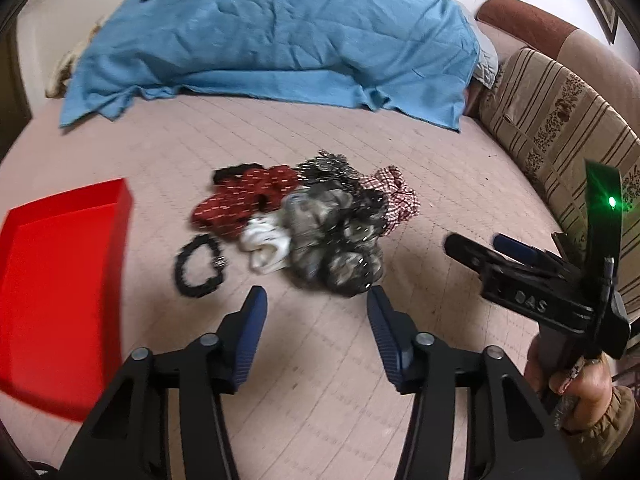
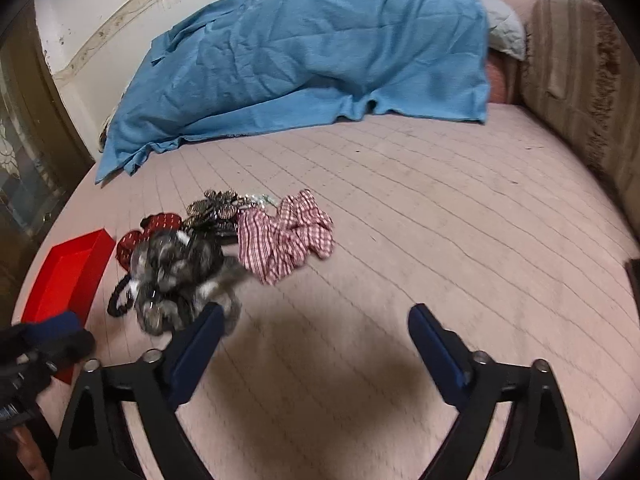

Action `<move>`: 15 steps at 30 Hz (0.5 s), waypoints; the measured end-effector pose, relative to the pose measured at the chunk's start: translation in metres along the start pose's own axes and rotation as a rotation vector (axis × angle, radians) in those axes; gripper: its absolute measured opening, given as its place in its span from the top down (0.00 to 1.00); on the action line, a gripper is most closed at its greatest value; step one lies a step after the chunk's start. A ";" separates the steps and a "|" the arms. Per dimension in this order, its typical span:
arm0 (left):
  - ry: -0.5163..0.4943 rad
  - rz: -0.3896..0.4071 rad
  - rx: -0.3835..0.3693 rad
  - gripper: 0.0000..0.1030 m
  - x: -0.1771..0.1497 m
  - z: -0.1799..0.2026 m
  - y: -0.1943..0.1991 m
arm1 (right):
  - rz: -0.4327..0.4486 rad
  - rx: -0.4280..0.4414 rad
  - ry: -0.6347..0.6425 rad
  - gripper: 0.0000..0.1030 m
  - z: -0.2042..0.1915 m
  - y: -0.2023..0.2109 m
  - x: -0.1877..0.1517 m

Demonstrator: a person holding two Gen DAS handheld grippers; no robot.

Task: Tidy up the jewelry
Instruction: 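Grasp the grey sheer scrunchie with the left tool while the right tool grasps the plaid scrunchie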

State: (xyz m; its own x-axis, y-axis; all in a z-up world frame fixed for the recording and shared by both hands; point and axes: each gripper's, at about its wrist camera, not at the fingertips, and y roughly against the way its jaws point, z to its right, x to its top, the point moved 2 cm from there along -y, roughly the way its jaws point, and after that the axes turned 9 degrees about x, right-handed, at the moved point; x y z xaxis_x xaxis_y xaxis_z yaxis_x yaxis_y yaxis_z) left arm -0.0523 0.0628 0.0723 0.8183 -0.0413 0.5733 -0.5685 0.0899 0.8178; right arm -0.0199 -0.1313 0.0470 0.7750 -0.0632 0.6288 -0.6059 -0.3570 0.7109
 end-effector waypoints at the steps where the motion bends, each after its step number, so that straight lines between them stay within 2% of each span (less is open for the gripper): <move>1: 0.004 -0.009 -0.009 0.52 0.004 0.003 -0.007 | -0.011 0.011 -0.010 0.17 0.003 -0.006 0.005; 7: 0.021 -0.036 -0.033 0.52 0.023 0.014 -0.035 | -0.045 0.065 -0.083 0.19 0.021 -0.043 0.033; 15: 0.016 -0.065 -0.057 0.52 0.037 0.023 -0.071 | -0.071 0.097 -0.101 0.22 0.025 -0.078 0.048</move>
State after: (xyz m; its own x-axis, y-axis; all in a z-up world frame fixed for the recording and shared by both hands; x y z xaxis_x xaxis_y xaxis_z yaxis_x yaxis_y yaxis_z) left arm 0.0163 0.0317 0.0366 0.8549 -0.0329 0.5177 -0.5086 0.1439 0.8489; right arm 0.0694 -0.1296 0.0136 0.8325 -0.1258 0.5395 -0.5322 -0.4520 0.7159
